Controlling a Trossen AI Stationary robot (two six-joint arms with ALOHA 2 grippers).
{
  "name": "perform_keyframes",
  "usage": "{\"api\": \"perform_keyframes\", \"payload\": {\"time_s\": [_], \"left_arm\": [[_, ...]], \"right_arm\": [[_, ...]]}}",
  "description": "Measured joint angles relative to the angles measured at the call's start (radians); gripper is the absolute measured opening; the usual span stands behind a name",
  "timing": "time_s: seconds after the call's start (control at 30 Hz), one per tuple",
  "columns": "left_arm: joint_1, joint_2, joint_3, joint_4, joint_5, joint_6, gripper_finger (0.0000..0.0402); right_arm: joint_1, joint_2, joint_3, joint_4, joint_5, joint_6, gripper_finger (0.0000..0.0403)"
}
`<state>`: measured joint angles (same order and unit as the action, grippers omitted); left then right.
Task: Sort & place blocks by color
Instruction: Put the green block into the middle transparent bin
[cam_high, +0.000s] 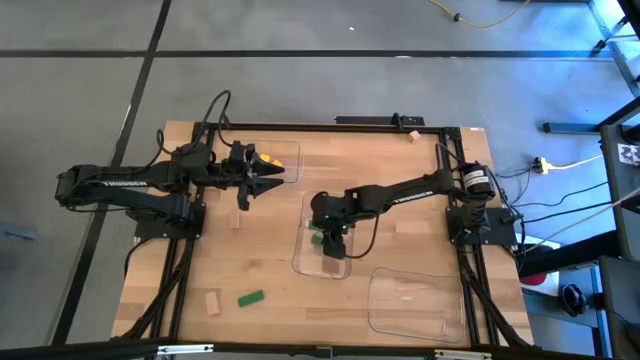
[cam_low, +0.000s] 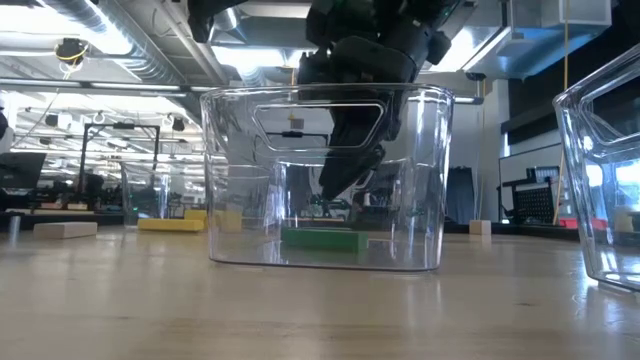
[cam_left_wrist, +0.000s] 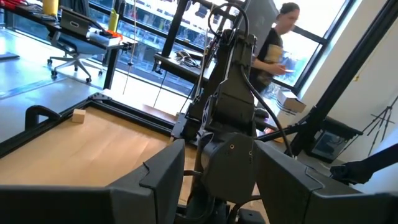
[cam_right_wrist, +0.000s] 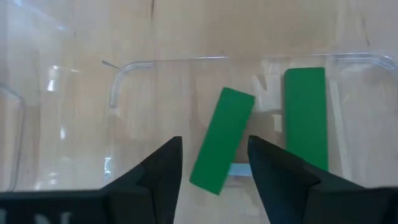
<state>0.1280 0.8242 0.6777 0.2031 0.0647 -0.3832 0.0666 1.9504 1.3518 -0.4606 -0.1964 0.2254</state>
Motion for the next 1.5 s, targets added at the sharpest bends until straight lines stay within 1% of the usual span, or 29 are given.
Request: {"api": "perform_keyframes", "payload": {"time_s": [0.1,0.2,0.4,0.5,0.57,0.67,0.8,0.87,0.93,1.0,1.1,1.5], "left_arm": [[0.0,0.0,0.0,0.0,0.0,0.0,0.0179],[0.0,0.0,0.0,0.0,0.0,0.0,0.0179],[0.0,0.0,0.0,0.0,0.001,0.001,0.0179],[0.0,0.0,0.0,-0.001,0.003,0.001,0.0179],[0.0,0.0,0.0,-0.002,0.005,0.001,0.0179],[0.0,0.0,0.0,-0.001,0.005,0.002,0.0179],[0.0,0.0,0.0,-0.002,0.004,0.002,0.0179],[0.0,0.0,0.0,-0.002,0.004,0.003,0.0179],[0.0,0.0,0.0,-0.002,0.003,0.003,0.0179],[0.0,0.0,0.0,-0.001,0.004,0.008,0.0179],[0.0,0.0,0.0,-0.001,0.002,0.03,0.0179],[0.0,0.0,0.0,-0.001,-0.003,0.037,0.0179]], "right_arm": [[-0.008,-0.023,0.0,-0.013,-0.044,-0.032,0.0186],[-0.024,-0.085,0.0,-0.057,-0.06,-0.071,0.0186],[-0.057,-0.256,-0.001,-0.212,-0.058,-0.138,0.0183],[-0.064,-0.374,-0.06,-0.188,-0.038,-0.15,0.0183],[-0.066,-0.467,-0.133,-0.127,0.005,-0.12,0.0183],[-0.069,-0.625,-0.282,0.004,0.076,-0.021,0.0183],[-0.069,-0.824,-0.492,0.286,0.138,0.122,0.0183],[-0.068,-0.897,-0.574,0.445,0.164,0.161,0.0183],[-0.068,-0.949,-0.637,0.596,0.176,0.168,0.0183],[-0.069,-0.979,-0.679,0.711,0.177,0.163,0.0183],[-0.068,-0.994,-0.703,0.787,0.178,0.152,0.0183],[-0.068,-0.993,-0.704,0.782,0.178,0.133,0.0184]]}}
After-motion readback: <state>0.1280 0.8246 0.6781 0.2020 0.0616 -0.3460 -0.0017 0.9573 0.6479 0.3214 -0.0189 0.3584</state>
